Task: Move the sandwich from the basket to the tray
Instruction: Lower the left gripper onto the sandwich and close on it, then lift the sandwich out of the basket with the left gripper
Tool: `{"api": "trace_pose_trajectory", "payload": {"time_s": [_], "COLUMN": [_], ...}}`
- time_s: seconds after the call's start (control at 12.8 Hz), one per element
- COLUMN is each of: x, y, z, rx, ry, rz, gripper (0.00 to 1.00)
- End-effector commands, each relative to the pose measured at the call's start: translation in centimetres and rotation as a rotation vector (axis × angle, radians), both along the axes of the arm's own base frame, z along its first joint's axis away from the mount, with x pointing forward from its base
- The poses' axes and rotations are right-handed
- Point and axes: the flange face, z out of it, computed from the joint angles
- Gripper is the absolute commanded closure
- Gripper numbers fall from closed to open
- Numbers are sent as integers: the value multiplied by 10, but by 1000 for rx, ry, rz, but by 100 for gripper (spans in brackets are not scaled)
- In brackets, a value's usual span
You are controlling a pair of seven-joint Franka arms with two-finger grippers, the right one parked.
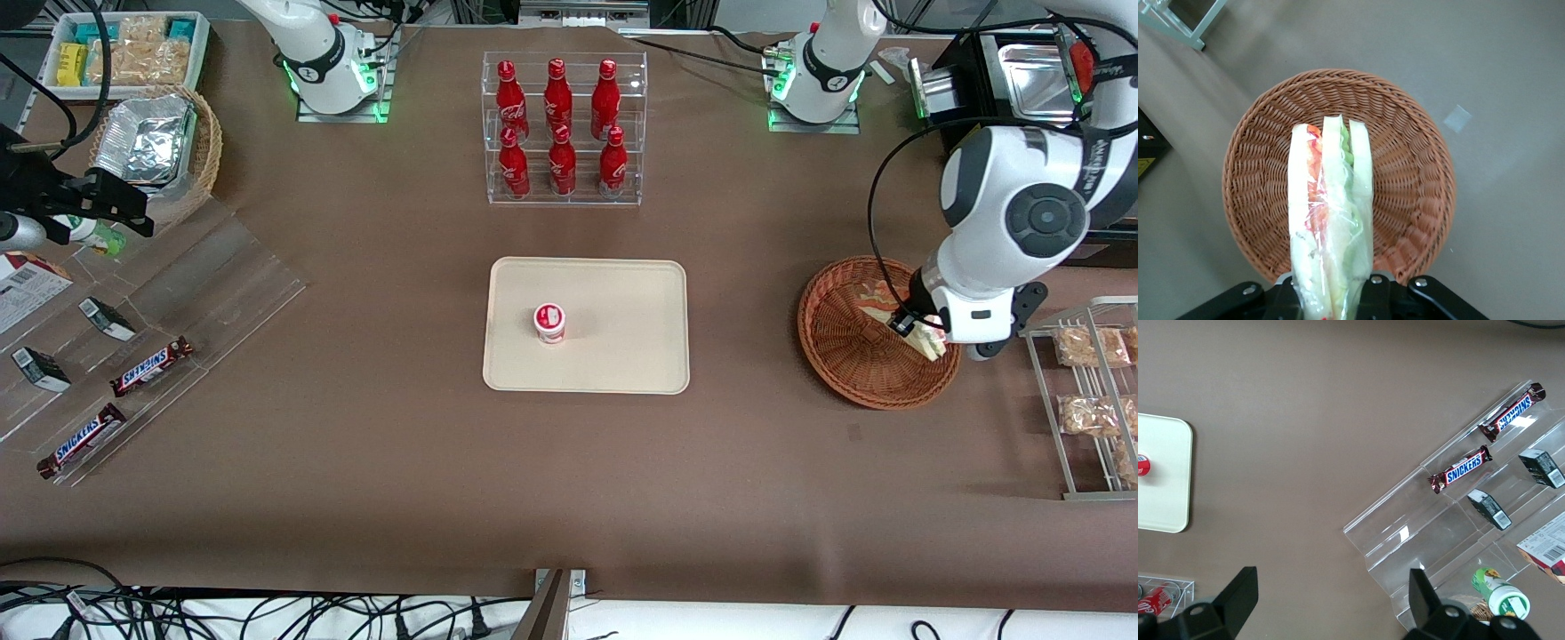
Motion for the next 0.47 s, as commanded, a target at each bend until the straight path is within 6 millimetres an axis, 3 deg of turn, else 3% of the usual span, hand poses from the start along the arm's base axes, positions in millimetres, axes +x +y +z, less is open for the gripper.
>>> {"api": "trace_pose_trajectory", "payload": {"time_s": [0.0,0.23,0.39], "x": [11,16,14], "y": [-4,-10,-32], "z": [48,93,102], "rx": [-64,-136,-164], "ry": [36,53,59], "rz": [-100,-242,-383], "gripper": [100,100,100]}}
